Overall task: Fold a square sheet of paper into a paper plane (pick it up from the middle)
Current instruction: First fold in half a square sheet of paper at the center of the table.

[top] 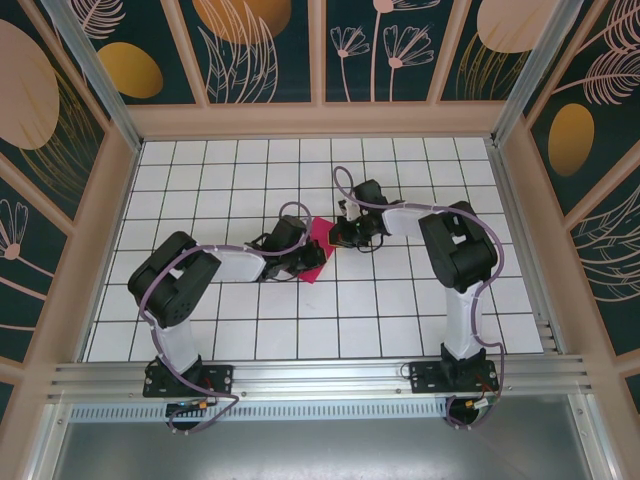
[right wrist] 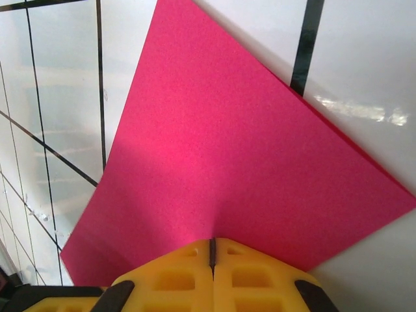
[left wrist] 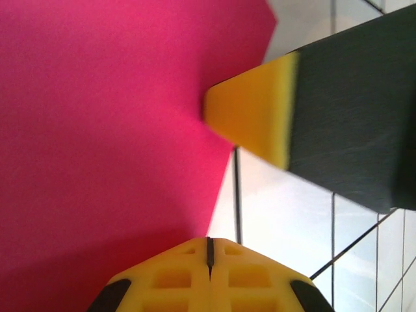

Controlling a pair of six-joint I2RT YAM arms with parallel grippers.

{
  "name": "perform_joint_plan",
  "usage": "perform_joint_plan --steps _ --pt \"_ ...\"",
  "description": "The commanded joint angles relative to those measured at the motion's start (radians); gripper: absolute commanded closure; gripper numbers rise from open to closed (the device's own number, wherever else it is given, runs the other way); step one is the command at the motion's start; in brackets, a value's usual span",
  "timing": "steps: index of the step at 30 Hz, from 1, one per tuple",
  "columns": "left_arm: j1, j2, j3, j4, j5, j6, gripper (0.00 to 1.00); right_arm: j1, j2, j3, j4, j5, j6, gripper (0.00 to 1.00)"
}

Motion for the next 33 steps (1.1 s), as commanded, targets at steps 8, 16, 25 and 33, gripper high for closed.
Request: perform_joint_plan --steps 8,16,25,33 --pt "-0.001 0.050 0.081 0.063 0.028 0.123 1.00 -0.011 0.058 0.005 -0.078 0.068 -0.032 1.00" --pt "-0.002 0.083 0.065 0.072 0.044 0.116 1.00 -0.019 0.072 0.010 -0.085 0.064 -0.025 1.00" --pt "-0.002 0.112 0.067 0.019 0.032 0.147 1.00 -0.023 0.084 0.017 -0.101 0.077 -0.025 1.00" --pt "-0.002 0.078 -0.002 0.015 0.086 0.173 1.00 -0.032 0.105 0.031 -0.131 0.095 -0.025 1.00"
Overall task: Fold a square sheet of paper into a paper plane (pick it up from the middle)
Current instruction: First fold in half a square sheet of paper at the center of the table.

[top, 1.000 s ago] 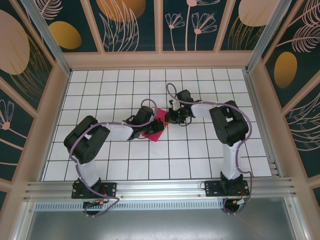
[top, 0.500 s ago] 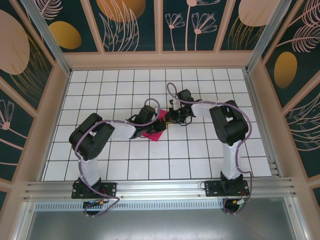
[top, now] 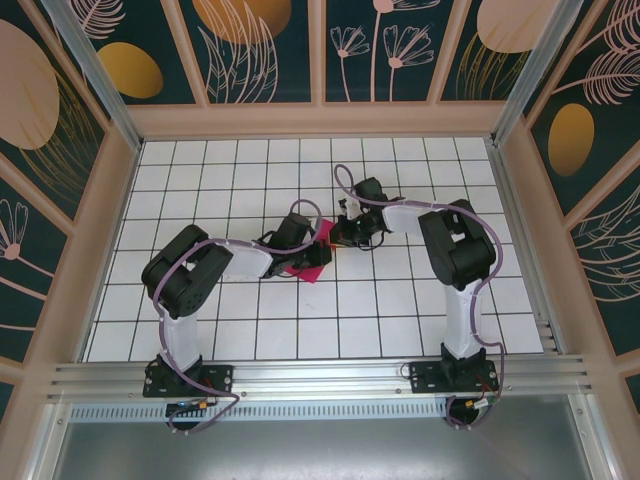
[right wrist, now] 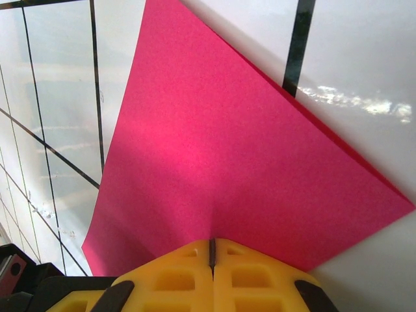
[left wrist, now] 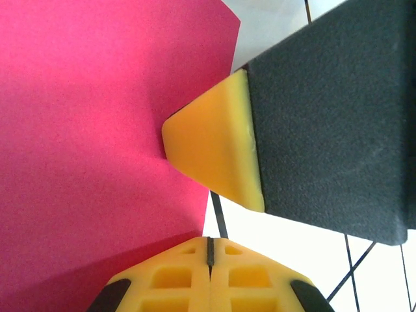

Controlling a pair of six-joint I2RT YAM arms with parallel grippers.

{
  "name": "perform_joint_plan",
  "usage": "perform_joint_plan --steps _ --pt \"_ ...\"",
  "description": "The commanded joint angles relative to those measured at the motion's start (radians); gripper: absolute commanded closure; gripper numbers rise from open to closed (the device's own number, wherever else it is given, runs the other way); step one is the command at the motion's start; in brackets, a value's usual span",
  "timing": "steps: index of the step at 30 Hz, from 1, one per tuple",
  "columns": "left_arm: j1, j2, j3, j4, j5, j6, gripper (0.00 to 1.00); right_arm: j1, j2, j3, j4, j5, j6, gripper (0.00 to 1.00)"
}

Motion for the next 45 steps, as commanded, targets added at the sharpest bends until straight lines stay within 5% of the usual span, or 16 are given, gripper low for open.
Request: perform_joint_plan --steps 1,35,40,45 --pt "-0.002 -0.019 -0.057 -0.042 0.060 0.030 1.00 -0.016 0.080 -0.007 -0.080 0.125 -0.010 1.00" --pt "-0.013 -0.257 -0.325 -0.065 0.150 0.095 1.00 -0.018 0.100 0.016 -0.119 0.165 -0.015 1.00" --pt "-0.012 -0.312 -0.258 -0.127 0.087 0.132 1.00 -0.017 0.080 0.043 -0.134 0.165 -0.020 1.00" --pt "0.007 -0.432 -0.215 -0.188 -0.134 0.049 1.00 -0.010 0.021 0.104 -0.151 0.142 -0.036 1.00"
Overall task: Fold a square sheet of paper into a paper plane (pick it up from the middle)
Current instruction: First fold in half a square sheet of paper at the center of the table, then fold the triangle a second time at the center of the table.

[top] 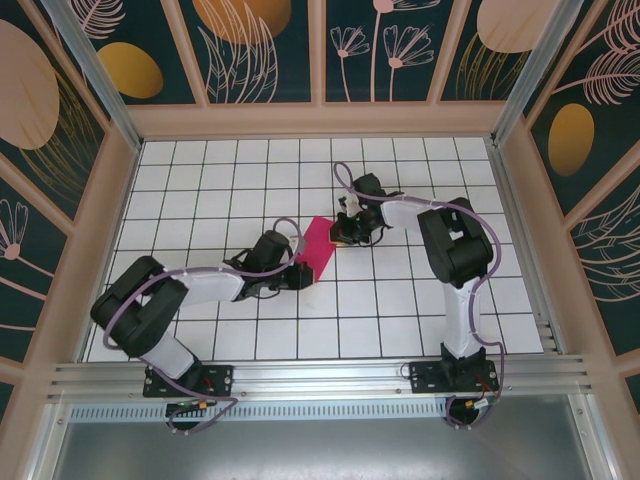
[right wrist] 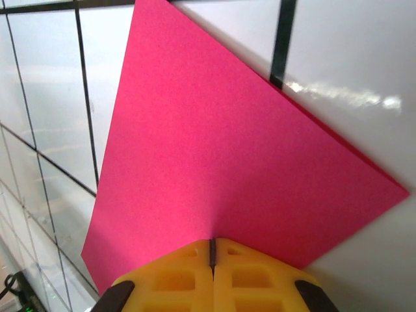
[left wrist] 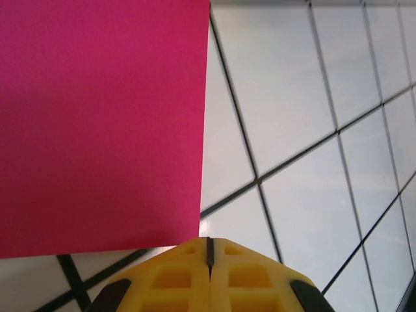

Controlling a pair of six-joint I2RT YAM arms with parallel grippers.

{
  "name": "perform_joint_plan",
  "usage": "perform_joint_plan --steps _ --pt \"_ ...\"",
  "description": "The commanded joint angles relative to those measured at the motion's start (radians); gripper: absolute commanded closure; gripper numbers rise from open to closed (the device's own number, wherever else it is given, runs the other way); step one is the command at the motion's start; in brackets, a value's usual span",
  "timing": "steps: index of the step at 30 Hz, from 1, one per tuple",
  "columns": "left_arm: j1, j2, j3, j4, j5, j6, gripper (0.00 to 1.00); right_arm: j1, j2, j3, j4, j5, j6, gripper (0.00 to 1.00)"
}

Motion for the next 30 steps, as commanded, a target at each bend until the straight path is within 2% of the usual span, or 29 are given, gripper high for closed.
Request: perform_joint_plan --steps 1,5,7,9,13,18,22,28,30 --pt "0.024 -0.095 0.041 -0.076 -0.181 -0.059 1.00 -0.003 -0.015 0.042 -0.056 0.099 -0.028 1.00" --pt "0.099 -0.175 0.029 -0.176 -0.311 -0.143 0.95 0.037 -0.066 0.066 -0.056 0.098 -0.013 1.00" --pt "0.148 -0.204 0.013 -0.217 -0.344 -0.188 0.87 0.071 -0.071 0.061 -0.054 0.119 0.010 1.00" --pt "0.182 -0.228 0.002 -0.239 -0.364 -0.206 0.82 0.113 -0.070 0.056 -0.047 0.152 0.039 1.00" --pt "0.225 -0.253 -0.007 -0.261 -0.394 -0.227 0.61 0.184 -0.054 0.061 -0.030 0.198 0.085 1.00" --pt "0.255 -0.250 -0.007 -0.257 -0.406 -0.241 0.35 0.229 0.004 0.119 -0.042 0.204 0.097 1.00" --pt "0.269 -0.252 -0.014 -0.248 -0.426 -0.258 0.18 0.255 0.047 0.153 -0.082 0.184 0.062 1.00" --pt "0.274 -0.235 -0.004 -0.244 -0.439 -0.264 0.01 0.278 0.060 0.138 -0.170 0.157 -0.049 1.00" --pt "0.273 -0.228 0.003 -0.244 -0.439 -0.261 0.01 0.281 0.053 0.125 -0.201 0.141 -0.095 1.00"
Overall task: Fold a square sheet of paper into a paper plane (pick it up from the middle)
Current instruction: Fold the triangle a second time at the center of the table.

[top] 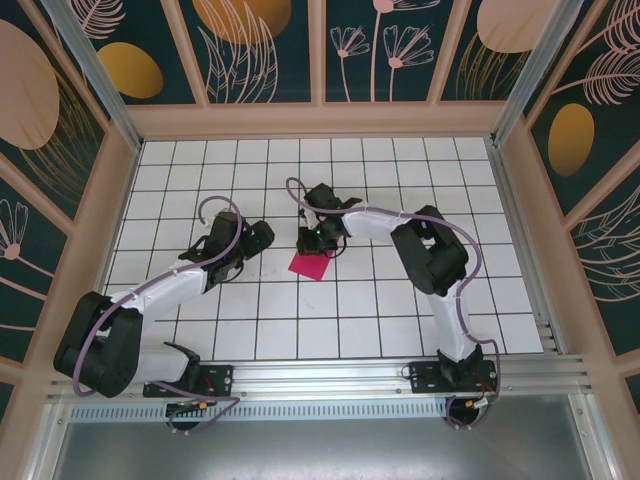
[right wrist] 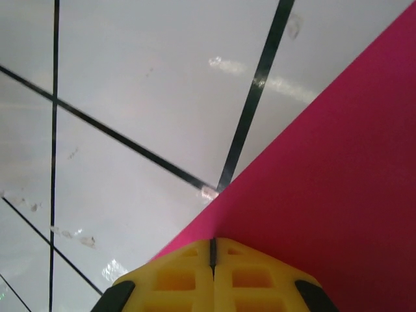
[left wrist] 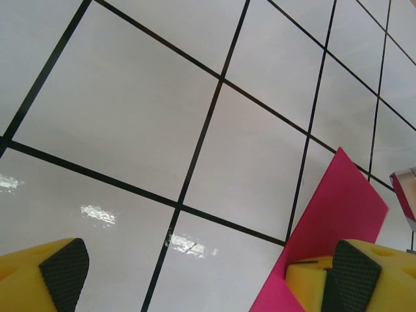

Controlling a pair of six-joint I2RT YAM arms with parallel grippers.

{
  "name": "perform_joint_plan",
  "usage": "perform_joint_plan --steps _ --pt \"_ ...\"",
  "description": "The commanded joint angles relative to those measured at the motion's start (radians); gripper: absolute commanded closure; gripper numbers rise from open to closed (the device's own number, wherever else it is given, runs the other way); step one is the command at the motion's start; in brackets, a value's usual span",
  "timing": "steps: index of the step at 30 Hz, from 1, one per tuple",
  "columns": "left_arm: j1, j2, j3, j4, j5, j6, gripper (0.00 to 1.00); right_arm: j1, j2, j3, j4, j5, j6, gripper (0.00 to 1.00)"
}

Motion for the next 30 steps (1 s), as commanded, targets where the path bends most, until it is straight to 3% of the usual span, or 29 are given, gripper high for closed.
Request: perform_joint_plan --steps 1,8,10,14,19,23,30 --pt "0.005 0.014 0.007 -0.008 -0.019 0.004 0.01 0.019 0.001 -0.022 -0.130 -0.035 -0.118 1.00" --pt "0.006 0.037 0.007 0.050 0.075 0.066 0.01 0.015 -0.106 -0.086 -0.215 0.013 -0.337 1.00" --pt "0.006 0.037 0.002 0.078 0.119 0.079 0.02 -0.008 -0.139 -0.058 -0.178 0.039 -0.273 1.00" --pt "0.005 0.040 0.001 0.107 0.194 0.081 0.01 -0.052 -0.195 -0.067 -0.052 0.097 -0.079 0.85" --pt "0.005 0.060 -0.004 0.166 0.315 0.034 0.01 -0.102 -0.212 -0.126 0.016 0.150 0.100 0.75" --pt "-0.006 0.083 -0.013 0.206 0.387 -0.024 0.03 -0.125 -0.172 -0.129 0.027 0.155 0.147 0.72" --pt "-0.075 0.137 -0.009 0.194 0.395 -0.115 0.05 -0.154 -0.094 -0.096 0.037 0.123 0.154 0.72"
